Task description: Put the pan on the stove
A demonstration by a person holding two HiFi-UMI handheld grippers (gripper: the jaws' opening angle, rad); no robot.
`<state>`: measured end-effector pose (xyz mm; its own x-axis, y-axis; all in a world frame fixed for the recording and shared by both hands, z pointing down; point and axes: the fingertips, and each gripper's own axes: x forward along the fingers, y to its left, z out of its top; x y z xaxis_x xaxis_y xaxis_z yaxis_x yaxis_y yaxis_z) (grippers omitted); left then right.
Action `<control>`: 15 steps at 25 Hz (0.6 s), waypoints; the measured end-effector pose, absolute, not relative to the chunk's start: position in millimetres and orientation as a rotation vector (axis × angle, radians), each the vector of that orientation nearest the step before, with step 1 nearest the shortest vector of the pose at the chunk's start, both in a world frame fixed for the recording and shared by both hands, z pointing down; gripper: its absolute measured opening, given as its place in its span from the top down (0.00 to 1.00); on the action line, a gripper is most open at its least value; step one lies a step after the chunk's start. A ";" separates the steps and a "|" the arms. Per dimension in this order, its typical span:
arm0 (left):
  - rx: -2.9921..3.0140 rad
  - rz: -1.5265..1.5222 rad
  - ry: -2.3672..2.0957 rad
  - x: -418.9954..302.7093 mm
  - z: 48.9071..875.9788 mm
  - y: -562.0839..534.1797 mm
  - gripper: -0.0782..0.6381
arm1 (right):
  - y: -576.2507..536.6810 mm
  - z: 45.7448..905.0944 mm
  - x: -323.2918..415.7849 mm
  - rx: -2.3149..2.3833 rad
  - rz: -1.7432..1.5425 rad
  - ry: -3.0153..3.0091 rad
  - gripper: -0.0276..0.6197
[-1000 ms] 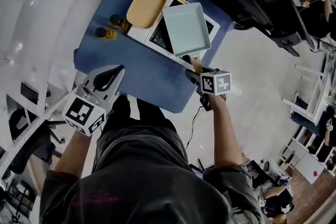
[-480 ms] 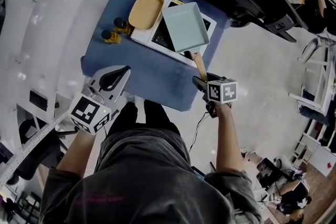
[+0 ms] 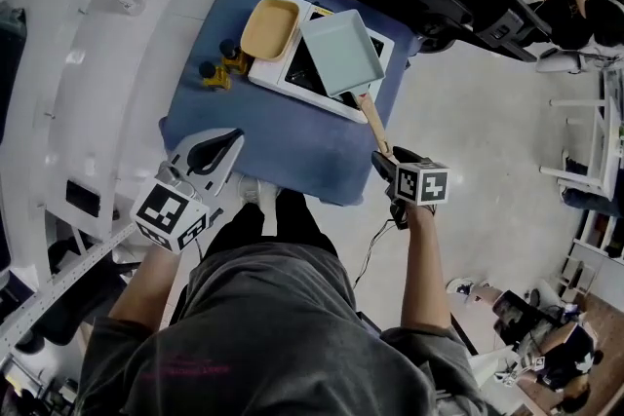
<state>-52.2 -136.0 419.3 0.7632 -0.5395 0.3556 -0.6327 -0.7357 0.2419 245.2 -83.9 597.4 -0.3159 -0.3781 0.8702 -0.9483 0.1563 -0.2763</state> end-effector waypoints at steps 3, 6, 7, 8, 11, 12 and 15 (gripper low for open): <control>2.628 0.362 -0.898 -54.9 411.6 -129.3 0.89 | -80.4 577.6 248.3 1.344 1.067 -1.790 0.61; 2.650 0.347 -0.894 -57.5 402.3 -124.1 0.89 | -81.5 549.1 243.2 1.411 0.995 -1.827 0.61; 2.659 0.343 -0.892 -58.2 399.1 -122.9 0.89 | -82.5 538.6 239.5 1.428 0.974 -1.849 0.61; 2.667 0.339 -0.891 -59.0 395.8 -122.0 0.89 | -84.0 527.7 234.6 1.442 0.954 -1.878 0.61; 2.690 0.328 -0.890 -62.0 386.9 -120.4 0.89 | -88.5 494.6 214.6 1.468 0.897 -1.984 0.62; 2.696 0.324 -0.890 -63.3 384.5 -119.8 0.89 | -89.4 484.1 207.1 1.471 0.878 -2.019 0.62; 2.712 0.311 -0.886 -65.9 378.3 -117.7 0.89 | -90.4 456.5 186.6 1.480 0.832 -2.103 0.66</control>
<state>-65.9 -117.7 378.3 0.7901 -0.5434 0.2836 -0.6015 -0.7765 0.1877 186.6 -90.4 456.5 -0.3336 -0.6809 0.6519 -0.9427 0.2482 -0.2232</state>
